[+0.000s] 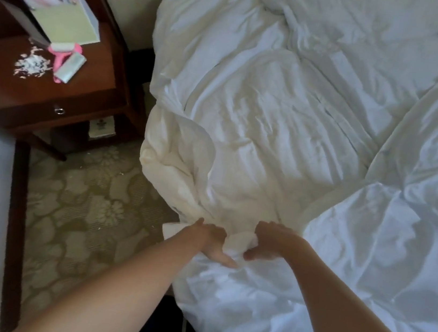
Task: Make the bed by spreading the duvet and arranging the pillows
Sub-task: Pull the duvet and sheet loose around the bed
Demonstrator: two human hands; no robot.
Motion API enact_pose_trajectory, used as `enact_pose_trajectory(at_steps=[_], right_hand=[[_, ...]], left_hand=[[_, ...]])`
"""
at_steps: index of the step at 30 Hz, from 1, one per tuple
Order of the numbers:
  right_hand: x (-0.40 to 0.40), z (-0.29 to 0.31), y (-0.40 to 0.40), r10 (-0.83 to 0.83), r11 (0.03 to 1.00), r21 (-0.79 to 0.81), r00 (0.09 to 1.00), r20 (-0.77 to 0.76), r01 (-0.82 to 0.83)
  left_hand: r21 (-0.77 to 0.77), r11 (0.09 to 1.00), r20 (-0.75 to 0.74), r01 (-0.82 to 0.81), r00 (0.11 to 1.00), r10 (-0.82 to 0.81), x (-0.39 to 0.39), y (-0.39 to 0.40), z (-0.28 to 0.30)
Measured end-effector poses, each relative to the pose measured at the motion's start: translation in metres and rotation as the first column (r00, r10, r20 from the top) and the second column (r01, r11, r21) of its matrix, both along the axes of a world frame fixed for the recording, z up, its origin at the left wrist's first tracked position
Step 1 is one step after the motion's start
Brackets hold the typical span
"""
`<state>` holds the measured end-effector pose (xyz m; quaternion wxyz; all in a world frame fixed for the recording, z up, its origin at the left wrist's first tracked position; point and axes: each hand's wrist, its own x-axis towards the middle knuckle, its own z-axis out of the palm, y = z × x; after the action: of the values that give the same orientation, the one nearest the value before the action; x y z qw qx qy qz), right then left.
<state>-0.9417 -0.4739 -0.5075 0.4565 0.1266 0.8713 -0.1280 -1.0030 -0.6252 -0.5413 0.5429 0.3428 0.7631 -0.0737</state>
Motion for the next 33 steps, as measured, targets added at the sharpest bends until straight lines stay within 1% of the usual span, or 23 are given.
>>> enact_pose_trajectory(at_steps=[3,5,8,10,14,16,19,21,22,24,26,28,31,33], right_hand=[[0.041,0.019,-0.012,0.0,0.999,-0.043,0.999,0.048,0.002],[0.061,0.033,-0.023,0.018,0.999,-0.046,0.998,0.053,-0.016],[0.085,0.057,-0.041,0.073,0.997,-0.012,0.997,0.01,-0.073],[0.1,0.069,-0.052,0.103,0.995,0.015,0.995,-0.013,-0.103],[0.134,0.093,-0.073,0.188,0.979,0.092,0.98,-0.064,-0.182],[0.159,0.105,-0.084,0.234,0.964,0.146,0.97,-0.073,-0.221],[0.211,0.121,-0.093,0.266,0.948,0.195,0.963,-0.048,-0.252],[0.251,0.128,-0.092,0.257,0.946,0.214,0.966,-0.03,-0.244],[0.274,0.134,-0.091,0.244,0.947,0.222,0.969,-0.027,-0.232],[0.298,0.136,-0.083,0.223,0.949,0.245,0.971,-0.086,-0.196],[0.332,0.147,-0.077,0.206,0.951,0.269,0.961,-0.183,-0.152],[0.366,0.156,-0.07,0.168,0.957,0.275,0.942,-0.289,-0.086],[0.402,0.165,-0.064,0.144,0.965,0.258,0.91,-0.389,-0.042],[0.418,0.171,-0.064,0.128,0.97,0.241,0.888,-0.442,-0.02]], left_hand=[[0.058,0.989,0.073,-0.137,0.988,0.133,0.051,-0.025,0.017],[0.095,0.981,0.02,-0.17,0.985,0.169,0.082,-0.04,0.028],[0.174,0.968,-0.117,-0.178,0.973,0.2,0.119,-0.059,0.045],[0.202,0.961,-0.164,-0.191,0.961,0.225,0.139,-0.069,0.056],[0.262,0.935,-0.205,-0.237,0.934,0.294,0.186,-0.089,0.077],[0.285,0.92,-0.177,-0.269,0.929,0.326,0.217,-0.099,0.091],[0.233,0.942,-0.107,-0.242,0.956,0.272,0.269,-0.116,0.107],[0.209,0.96,-0.102,-0.184,0.973,0.208,0.305,-0.128,0.113],[0.212,0.961,-0.104,-0.176,0.974,0.201,0.326,-0.136,0.116],[0.245,0.95,-0.143,-0.195,0.962,0.235,0.343,-0.146,0.108],[0.341,0.916,-0.243,-0.21,0.922,0.301,0.364,-0.161,0.109],[0.421,0.876,-0.292,-0.233,0.88,0.375,0.386,-0.167,0.11],[0.47,0.827,-0.262,-0.309,0.846,0.464,0.421,-0.164,0.114],[0.536,0.747,-0.205,-0.393,0.798,0.567,0.441,-0.16,0.114]])
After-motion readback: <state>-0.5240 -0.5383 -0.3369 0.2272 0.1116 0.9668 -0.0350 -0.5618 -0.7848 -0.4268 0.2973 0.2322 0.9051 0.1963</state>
